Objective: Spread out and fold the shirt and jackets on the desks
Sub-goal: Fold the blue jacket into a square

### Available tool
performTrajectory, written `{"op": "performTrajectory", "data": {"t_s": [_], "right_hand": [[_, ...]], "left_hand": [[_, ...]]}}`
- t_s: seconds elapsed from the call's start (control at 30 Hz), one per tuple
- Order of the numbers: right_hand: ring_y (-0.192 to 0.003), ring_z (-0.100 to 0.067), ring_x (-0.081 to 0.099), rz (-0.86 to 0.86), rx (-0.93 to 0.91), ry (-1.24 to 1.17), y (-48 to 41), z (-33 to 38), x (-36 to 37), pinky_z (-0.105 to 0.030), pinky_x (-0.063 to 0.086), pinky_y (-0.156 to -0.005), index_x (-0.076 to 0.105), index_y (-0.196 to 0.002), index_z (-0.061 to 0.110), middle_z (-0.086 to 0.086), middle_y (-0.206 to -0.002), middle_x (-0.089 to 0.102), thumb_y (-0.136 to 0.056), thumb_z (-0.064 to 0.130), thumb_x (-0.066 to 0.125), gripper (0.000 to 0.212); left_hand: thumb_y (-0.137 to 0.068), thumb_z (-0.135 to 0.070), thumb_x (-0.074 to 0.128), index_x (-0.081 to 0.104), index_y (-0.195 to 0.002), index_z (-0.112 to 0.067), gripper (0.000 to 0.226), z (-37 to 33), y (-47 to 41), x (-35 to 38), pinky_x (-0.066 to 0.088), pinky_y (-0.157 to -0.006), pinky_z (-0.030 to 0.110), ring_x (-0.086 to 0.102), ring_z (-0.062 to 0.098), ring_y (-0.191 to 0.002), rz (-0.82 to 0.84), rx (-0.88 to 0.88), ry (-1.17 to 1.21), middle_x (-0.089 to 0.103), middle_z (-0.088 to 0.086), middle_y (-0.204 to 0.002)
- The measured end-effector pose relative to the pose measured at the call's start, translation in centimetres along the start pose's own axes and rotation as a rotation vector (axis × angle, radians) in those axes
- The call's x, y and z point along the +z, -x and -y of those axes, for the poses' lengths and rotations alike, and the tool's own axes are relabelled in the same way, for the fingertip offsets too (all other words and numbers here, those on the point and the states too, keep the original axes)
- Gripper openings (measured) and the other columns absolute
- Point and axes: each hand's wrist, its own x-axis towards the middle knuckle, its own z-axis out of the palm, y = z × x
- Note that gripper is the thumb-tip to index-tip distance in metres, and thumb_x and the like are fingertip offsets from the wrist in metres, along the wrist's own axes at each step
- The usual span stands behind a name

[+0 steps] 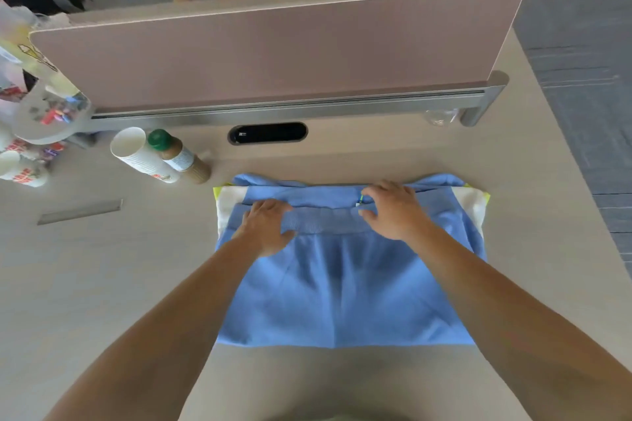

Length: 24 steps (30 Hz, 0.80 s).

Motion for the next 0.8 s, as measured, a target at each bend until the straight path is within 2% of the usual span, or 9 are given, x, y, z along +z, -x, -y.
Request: {"op": "performTrajectory", "data": {"t_s": [0.07, 0.17, 0.23, 0.4, 0.53, 0.57, 0.63, 0.7, 0.8], "right_hand": [[-0.132, -0.025, 0.042, 0.143, -0.042, 0.131, -1.0, 0.3, 0.6, -0.041, 0.032, -0.105, 0.050, -0.134, 0.022, 0.000, -0.136, 0.049, -0.094, 0.049, 0.055, 0.048], [-0.129, -0.025, 0.043, 0.130, -0.049, 0.186, -1.6, 0.2, 0.8, -0.043, 0.034, -0.103, 0.050, -0.131, 0.021, -0.002, -0.133, 0.050, -0.093, 0.053, 0.055, 0.050], [-0.128, -0.026, 0.044, 0.142, -0.053, 0.198, -1.8, -0.2, 1.0, -0.042, 0.034, -0.103, 0.050, -0.130, 0.021, -0.001, -0.132, 0.051, -0.093, 0.054, 0.054, 0.050], [-0.124, -0.026, 0.049, 0.245, -0.062, 0.083, -2.3, -0.5, 0.9, -0.039, 0.039, -0.100, 0.053, -0.132, 0.021, 0.000, -0.131, 0.052, -0.093, 0.048, 0.060, 0.048], [-0.109, -0.026, 0.058, 0.405, -0.011, -0.026, -3.0, -0.3, 0.0, -0.036, 0.048, -0.086, 0.056, -0.128, 0.017, -0.003, -0.122, 0.060, -0.095, 0.037, 0.061, 0.039], [-0.106, -0.026, 0.059, 0.421, -0.001, -0.031, -3.2, -0.3, -0.2, -0.038, 0.050, -0.086, 0.059, -0.123, 0.017, -0.003, -0.117, 0.062, -0.095, 0.035, 0.061, 0.034], [-0.090, -0.026, 0.060, 0.433, 0.005, -0.015, -3.4, -0.2, -0.4, -0.040, 0.051, -0.080, 0.062, -0.093, 0.016, -0.005, -0.095, 0.064, -0.094, 0.030, 0.059, 0.015], [-0.070, -0.026, 0.054, 0.447, 0.003, -0.023, -3.5, 0.0, -0.6, -0.043, 0.047, -0.067, 0.046, -0.067, 0.016, -0.008, -0.072, 0.057, -0.092, 0.024, 0.055, 0.028], [-0.061, -0.024, 0.045, 0.440, -0.014, -0.079, -3.4, 0.3, -1.1, -0.039, 0.038, -0.057, 0.037, -0.061, 0.018, -0.005, -0.062, 0.046, -0.089, 0.019, 0.053, 0.032]], "left_hand": [[-0.089, -0.057, 0.060, 0.041, -0.145, -0.031, 0.064, -0.8, -1.0, -0.4, 0.027, -0.114, 0.043, 0.032, 0.026, -0.138, 0.049, 0.050, -0.087, 0.040, -0.002, -0.146], [-0.084, -0.071, 0.057, 0.051, -0.127, -0.033, 0.058, -1.9, -2.2, -1.2, 0.029, -0.105, 0.042, 0.042, 0.024, -0.120, 0.076, 0.088, -0.186, 0.049, -0.007, -0.115], [-0.083, -0.072, 0.057, 0.053, -0.117, -0.031, 0.053, -2.6, -2.7, -1.4, 0.030, -0.102, 0.042, 0.046, 0.023, -0.112, 0.137, 0.107, -0.252, 0.051, -0.009, -0.106], [-0.090, -0.057, 0.061, 0.057, -0.119, -0.027, 0.042, -3.5, -3.4, -1.2, 0.030, -0.105, 0.042, 0.046, 0.026, -0.123, 0.212, 0.155, -0.306, 0.052, 0.000, -0.122], [-0.091, -0.049, 0.064, 0.054, -0.124, -0.024, 0.043, -3.4, -3.0, -1.6, 0.040, -0.094, 0.035, 0.051, 0.026, -0.120, 0.198, 0.159, -0.173, 0.052, -0.001, -0.127], [-0.090, -0.048, 0.065, 0.052, -0.128, -0.025, 0.047, -3.3, -2.8, -1.8, 0.042, -0.092, 0.036, 0.052, 0.027, -0.121, 0.208, 0.136, -0.157, 0.052, 0.000, -0.129], [-0.089, -0.048, 0.067, 0.047, -0.135, -0.025, 0.055, -3.2, -2.5, -2.2, 0.045, -0.093, 0.038, 0.052, 0.029, -0.123, 0.228, 0.083, -0.178, 0.052, 0.002, -0.134], [-0.089, -0.048, 0.067, 0.048, -0.135, -0.023, 0.055, -3.1, -2.4, -2.3, 0.046, -0.095, 0.038, 0.053, 0.030, -0.123, 0.242, 0.044, -0.215, 0.053, 0.004, -0.134], [-0.091, -0.049, 0.063, 0.057, -0.124, -0.021, 0.043, -3.2, -2.3, -2.3, 0.041, -0.099, 0.037, 0.050, 0.028, -0.123, 0.220, 0.093, -0.303, 0.058, 0.004, -0.128]]}}
